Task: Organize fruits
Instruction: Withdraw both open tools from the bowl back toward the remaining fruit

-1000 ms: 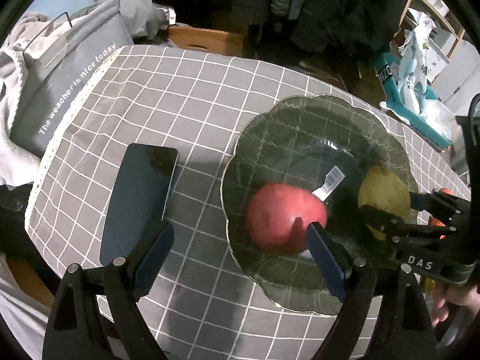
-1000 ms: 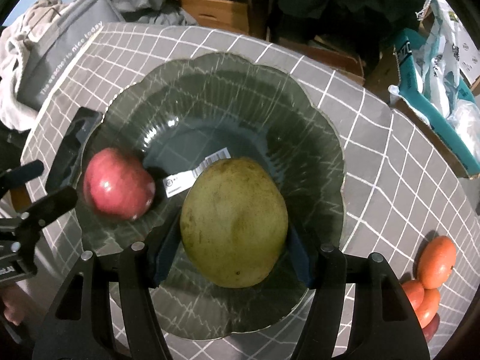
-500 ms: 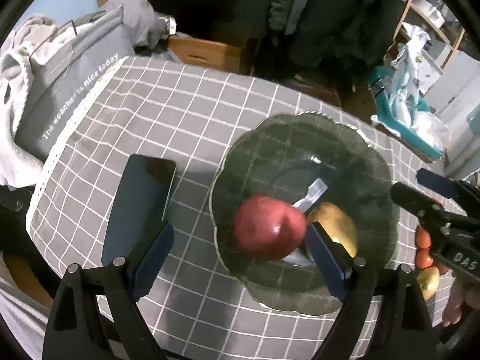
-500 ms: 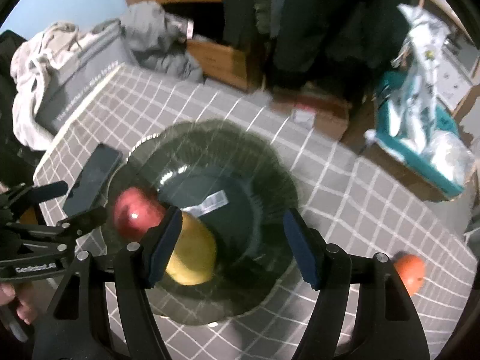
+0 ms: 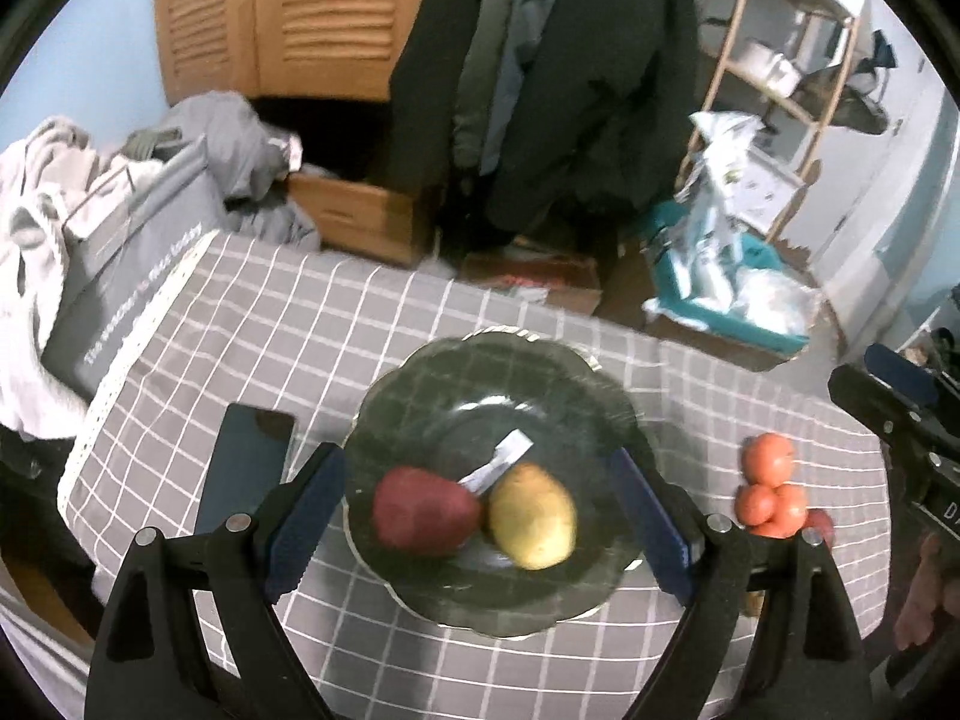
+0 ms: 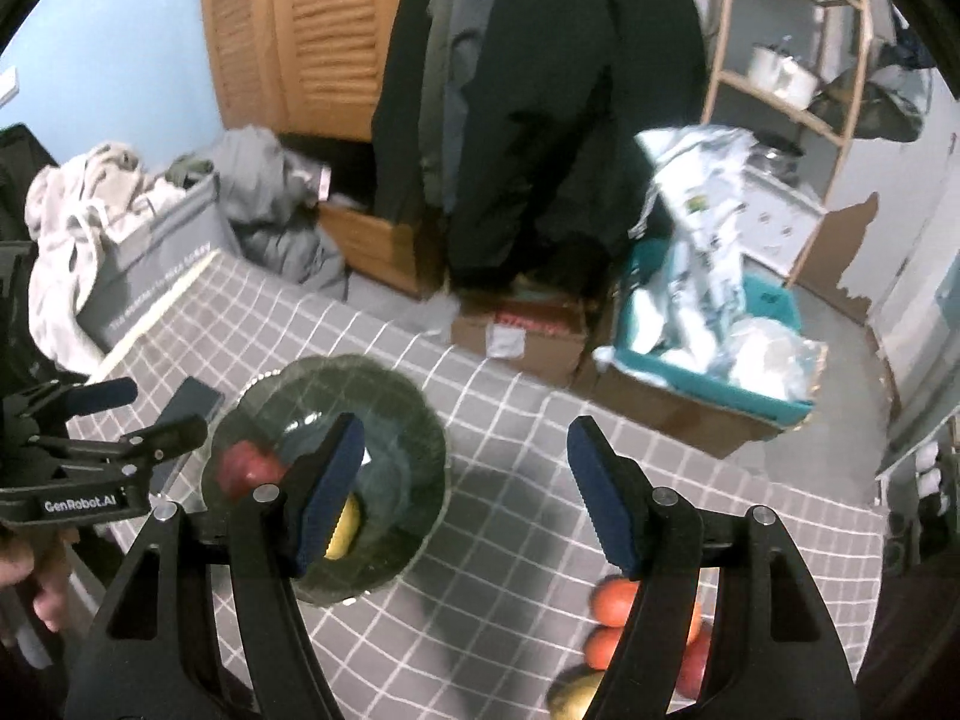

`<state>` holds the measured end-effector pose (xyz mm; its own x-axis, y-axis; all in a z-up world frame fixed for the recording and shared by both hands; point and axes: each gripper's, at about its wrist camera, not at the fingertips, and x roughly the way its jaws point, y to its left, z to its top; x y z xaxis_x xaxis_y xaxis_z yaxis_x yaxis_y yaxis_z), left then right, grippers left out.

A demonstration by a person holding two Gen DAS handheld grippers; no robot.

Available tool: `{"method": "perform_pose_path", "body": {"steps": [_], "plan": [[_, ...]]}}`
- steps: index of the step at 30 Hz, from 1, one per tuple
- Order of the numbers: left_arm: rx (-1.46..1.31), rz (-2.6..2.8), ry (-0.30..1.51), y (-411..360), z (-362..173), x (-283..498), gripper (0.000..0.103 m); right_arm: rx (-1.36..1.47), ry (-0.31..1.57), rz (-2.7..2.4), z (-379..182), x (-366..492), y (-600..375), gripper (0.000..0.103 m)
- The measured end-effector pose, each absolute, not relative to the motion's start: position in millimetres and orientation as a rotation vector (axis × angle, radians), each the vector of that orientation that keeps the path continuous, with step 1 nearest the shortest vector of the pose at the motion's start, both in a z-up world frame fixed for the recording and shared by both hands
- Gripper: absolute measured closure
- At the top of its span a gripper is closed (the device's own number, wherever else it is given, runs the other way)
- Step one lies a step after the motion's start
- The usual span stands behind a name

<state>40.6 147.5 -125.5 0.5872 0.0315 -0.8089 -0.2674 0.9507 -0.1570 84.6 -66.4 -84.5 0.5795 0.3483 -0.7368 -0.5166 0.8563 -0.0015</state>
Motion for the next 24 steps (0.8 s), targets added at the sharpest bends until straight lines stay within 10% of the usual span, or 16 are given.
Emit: {"method": "perform_pose_path", "body": {"steps": [24], "plan": [[-0.204,-0.026,0.764,56,-51,12,0.001,-0.148,0.605,0.368,-18,31,-210,0.025]]}}
